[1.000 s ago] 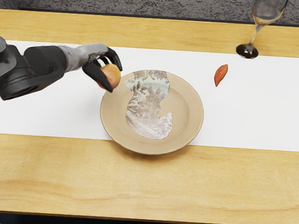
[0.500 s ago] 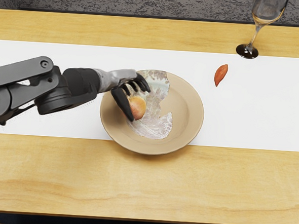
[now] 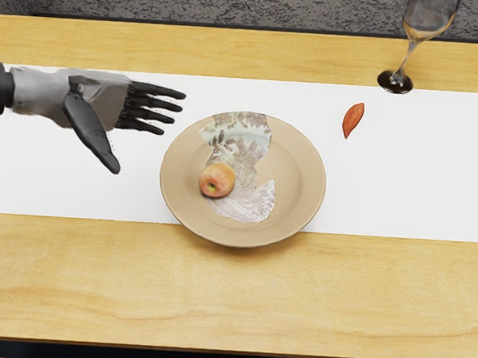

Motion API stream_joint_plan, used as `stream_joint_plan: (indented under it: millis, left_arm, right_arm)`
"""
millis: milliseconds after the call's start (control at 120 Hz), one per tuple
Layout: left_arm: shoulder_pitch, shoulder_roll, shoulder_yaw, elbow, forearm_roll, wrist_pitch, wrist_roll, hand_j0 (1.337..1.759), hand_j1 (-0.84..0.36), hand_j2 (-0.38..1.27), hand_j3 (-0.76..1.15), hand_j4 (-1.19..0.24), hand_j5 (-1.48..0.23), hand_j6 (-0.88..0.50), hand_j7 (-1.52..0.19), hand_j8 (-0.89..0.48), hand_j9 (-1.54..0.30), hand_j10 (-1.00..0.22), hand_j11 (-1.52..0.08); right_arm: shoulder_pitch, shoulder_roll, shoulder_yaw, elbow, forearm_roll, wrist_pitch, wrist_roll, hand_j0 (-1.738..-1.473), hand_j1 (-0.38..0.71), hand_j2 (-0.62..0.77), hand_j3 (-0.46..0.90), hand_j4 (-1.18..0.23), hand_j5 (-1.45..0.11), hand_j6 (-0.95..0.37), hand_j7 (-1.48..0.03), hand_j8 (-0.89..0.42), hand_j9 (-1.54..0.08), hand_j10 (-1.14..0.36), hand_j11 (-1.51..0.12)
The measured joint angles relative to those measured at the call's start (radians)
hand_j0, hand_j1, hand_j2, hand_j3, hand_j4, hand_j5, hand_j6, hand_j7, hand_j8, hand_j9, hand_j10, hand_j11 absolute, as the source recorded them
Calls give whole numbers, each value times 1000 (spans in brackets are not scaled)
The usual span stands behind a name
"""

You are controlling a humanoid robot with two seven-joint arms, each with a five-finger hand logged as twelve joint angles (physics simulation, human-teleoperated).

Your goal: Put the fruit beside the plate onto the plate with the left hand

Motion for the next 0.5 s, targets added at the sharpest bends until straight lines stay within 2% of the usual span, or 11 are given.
stream_joint_plan:
  millis: [83, 133, 158, 358, 500]
  left_arm:
    - [34, 11, -4, 10, -95, -8, 0, 1658, 316, 13, 0, -30, -49, -21, -47, -18, -47, -26, -47]
    - [113, 53, -5, 18, -153, -10, 0, 1658, 322, 10, 0, -25, -40, -18, -38, -15, -38, -22, -38]
    - [130, 82, -6, 24, -183, -11, 0, 1658, 324, 9, 0, -23, -36, -16, -35, -14, -34, -20, -35]
    - [134, 236, -6, 135, -342, -14, 0, 1658, 337, 4, 0, -10, -17, -7, -16, -6, -16, -9, -16]
    - [135, 250, -3, 167, -361, -15, 0, 1658, 340, 2, 0, -5, -11, -3, -10, -3, -10, -5, -11]
  right_arm:
    - [0, 0, 0, 0, 0, 0, 0, -1658, -335, -2, 0, -11, -15, -11, -15, -11, -15, -11, -15]
    - [0, 0, 0, 0, 0, 0, 0, -1658, -335, -2, 0, -11, -15, -11, -15, -11, -15, -11, -15]
    - [0, 0, 0, 0, 0, 0, 0, -1658, -335, -2, 0, -11, -15, -11, -15, -11, -15, -11, -15]
    - [0, 0, 0, 0, 0, 0, 0, -1658, -335, -2, 0, -11, -15, -11, -15, -11, -15, -11, -15]
    - [0, 0, 0, 0, 0, 0, 0, -1658, -335, -2, 0, -11, -15, -11, -15, -11, -15, -11, -15]
